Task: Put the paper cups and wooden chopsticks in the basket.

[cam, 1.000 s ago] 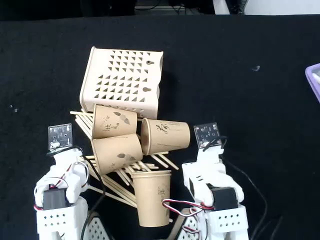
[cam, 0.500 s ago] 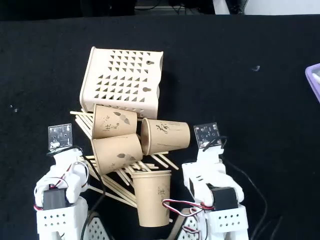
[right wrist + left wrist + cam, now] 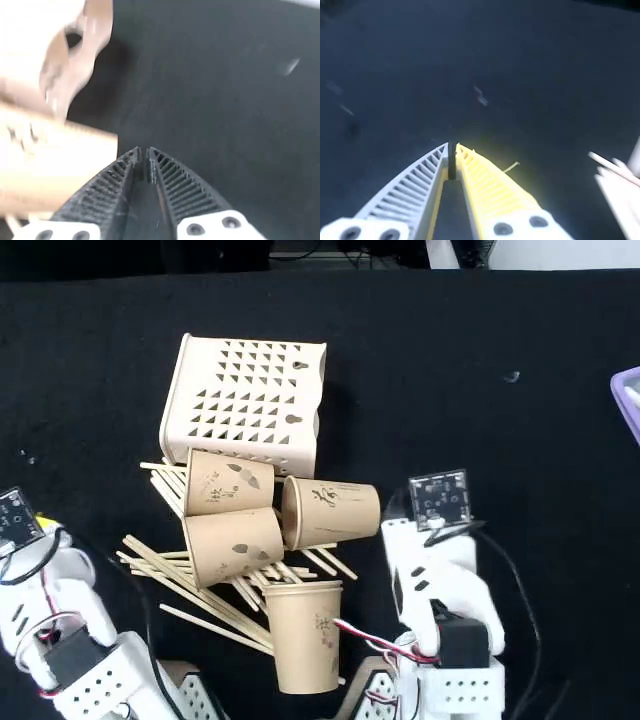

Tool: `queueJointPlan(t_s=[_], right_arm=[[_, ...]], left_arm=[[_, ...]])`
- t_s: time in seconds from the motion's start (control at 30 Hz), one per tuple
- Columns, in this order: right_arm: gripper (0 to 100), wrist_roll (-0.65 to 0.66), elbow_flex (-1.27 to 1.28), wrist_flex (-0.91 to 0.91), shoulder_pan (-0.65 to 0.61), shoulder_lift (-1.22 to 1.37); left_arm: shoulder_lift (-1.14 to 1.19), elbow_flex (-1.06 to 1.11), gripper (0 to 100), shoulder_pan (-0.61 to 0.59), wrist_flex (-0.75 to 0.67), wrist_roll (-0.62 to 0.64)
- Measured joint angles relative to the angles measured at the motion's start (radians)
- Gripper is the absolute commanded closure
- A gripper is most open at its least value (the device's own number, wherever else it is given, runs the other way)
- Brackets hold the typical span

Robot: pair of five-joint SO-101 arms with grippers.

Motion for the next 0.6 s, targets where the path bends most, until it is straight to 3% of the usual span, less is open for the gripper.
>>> queueJointPlan(t_s=[0.13,0.23,0.4,0.6], right_arm=[[88.4,0.005,-0.13,-0.018,0.006,0.0],[87.1,0.005,-0.321,0.034,0.006,0.0],[86.9,0.005,-0.764,0.172,0.006,0.009],[86.9,0.002,-1.295,0.358,0.006,0.321]], left_arm=[[0.0,0.0,84,-0.008,-0.149,-0.052],[0.002,-0.021,79,-0.003,-0.169,0.002],[0.0,-0.272,82,0.031,-0.025,0.127],[0.107,-0.574,82,0.224,0.11,0.13]])
